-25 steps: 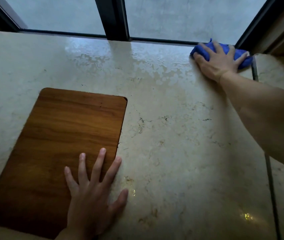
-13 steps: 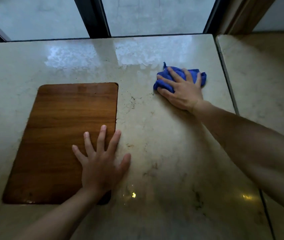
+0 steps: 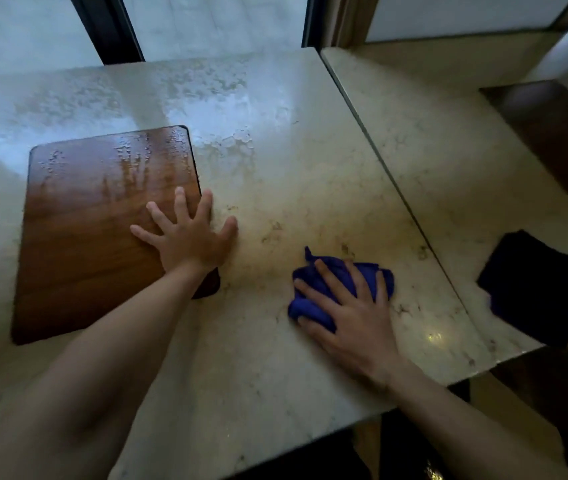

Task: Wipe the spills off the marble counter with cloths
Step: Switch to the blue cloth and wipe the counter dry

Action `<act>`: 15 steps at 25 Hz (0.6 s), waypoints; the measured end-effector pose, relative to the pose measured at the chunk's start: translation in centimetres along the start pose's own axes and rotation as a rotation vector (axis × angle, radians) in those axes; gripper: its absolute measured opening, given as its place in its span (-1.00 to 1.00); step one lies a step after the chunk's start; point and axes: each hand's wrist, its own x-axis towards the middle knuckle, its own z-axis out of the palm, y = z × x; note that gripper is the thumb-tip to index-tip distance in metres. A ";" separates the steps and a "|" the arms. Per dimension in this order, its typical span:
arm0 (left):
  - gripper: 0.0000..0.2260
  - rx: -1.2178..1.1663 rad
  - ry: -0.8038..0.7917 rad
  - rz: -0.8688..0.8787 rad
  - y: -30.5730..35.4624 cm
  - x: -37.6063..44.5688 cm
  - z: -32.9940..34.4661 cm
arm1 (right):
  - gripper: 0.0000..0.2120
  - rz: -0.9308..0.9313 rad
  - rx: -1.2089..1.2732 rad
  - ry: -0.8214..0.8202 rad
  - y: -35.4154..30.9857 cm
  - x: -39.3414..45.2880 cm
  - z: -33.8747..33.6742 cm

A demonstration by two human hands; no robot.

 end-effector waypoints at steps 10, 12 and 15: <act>-0.35 0.002 -0.012 0.008 0.5 -0.2 -0.2 | -0.43 0.351 -0.048 0.008 -7.8 -8.7 2.7; -0.36 0.010 -0.032 0.006 0.5 -0.4 -0.2 | -0.41 0.291 -0.061 -0.040 -9.6 -7.7 3.0; -0.42 0.024 -0.017 0.030 -0.2 -0.5 -0.7 | -0.39 0.282 -0.033 -0.002 -11.3 -3.5 3.1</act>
